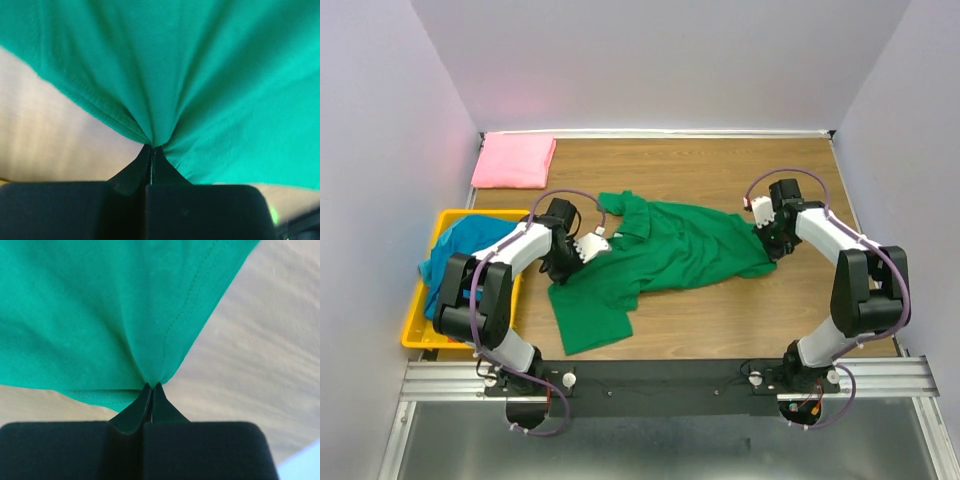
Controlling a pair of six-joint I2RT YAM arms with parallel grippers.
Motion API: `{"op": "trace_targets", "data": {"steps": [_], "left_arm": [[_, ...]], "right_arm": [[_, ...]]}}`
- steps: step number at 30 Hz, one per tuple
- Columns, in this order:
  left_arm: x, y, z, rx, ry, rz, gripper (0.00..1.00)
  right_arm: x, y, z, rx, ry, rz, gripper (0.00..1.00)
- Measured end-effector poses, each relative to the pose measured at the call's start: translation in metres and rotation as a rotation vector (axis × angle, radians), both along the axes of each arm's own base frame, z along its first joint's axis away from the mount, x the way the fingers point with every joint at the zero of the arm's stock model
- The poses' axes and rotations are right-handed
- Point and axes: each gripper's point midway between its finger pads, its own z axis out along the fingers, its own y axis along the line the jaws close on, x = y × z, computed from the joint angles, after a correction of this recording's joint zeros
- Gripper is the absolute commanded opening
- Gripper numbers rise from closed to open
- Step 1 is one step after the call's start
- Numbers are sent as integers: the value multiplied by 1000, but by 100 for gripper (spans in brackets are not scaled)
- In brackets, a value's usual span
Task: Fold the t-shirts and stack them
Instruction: Flatten the tshirt out
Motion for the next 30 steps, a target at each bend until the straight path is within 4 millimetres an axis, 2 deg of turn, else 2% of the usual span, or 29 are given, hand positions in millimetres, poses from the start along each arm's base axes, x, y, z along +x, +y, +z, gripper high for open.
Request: {"op": "trace_targets", "data": {"steps": [1,2,4,5,6,7,9,13,16,19,25,28,30], "left_arm": [[-7,3,1,10,19,-28,11],[-15,6,3,21,44,-64,22],[-21,10,9,23,74,-100,41],[-20,12,12,17,79,-104,46],[-17,14,20,5,88,-98,62],[-5,15,30,-12,72,-87,68],[28,13,50,-66,21,-55,69],[97,-5,88,-187,-125,4,70],[118,-26,97,-261,-161,14,70],[124,-50,87,-322,-135,15,73],[110,-85,49,-361,-38,11,73],[100,-95,33,-359,-5,14,66],[94,-96,25,-355,9,28,46]], "right_arm": [[-5,-4,3,-10,4,7,1],[-8,-6,6,-15,7,14,1],[-12,-9,12,-23,12,35,12],[-13,-10,15,-25,18,40,22],[-14,-9,19,-13,31,49,34],[-12,-9,25,7,33,48,52],[-3,-14,37,36,13,31,64],[24,-24,61,89,-51,-18,67],[38,-19,60,135,-40,-29,67],[50,-9,47,192,0,-40,67],[65,3,16,266,85,-98,67],[66,4,5,272,111,-126,67],[66,5,-2,273,126,-144,66]]}}
